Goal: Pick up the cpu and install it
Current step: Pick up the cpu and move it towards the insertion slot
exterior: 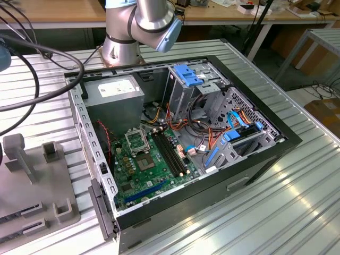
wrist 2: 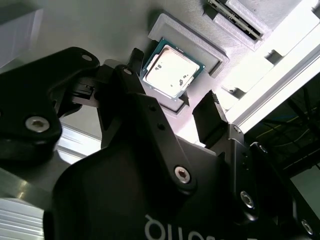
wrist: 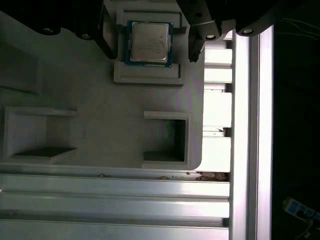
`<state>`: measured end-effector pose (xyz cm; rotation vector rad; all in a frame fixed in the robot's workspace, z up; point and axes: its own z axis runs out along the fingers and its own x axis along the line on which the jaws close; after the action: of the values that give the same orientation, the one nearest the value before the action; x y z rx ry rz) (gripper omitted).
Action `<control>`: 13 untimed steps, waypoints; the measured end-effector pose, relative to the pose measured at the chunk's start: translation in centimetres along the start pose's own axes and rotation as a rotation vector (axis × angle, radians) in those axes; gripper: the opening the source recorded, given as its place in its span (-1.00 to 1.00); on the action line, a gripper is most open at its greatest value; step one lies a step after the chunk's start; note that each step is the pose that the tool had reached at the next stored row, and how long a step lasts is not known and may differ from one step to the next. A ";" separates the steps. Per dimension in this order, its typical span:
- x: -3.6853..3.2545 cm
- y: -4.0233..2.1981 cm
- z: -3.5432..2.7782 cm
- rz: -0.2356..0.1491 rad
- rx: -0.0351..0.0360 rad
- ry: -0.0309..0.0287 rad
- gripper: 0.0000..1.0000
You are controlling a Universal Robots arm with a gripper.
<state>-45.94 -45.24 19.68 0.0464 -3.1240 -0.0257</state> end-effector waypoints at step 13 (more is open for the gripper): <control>0.00 -0.11 0.58 0.000 0.0012 -0.0001 0.35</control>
<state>-45.95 -45.34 19.10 0.0461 -3.1241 -0.0239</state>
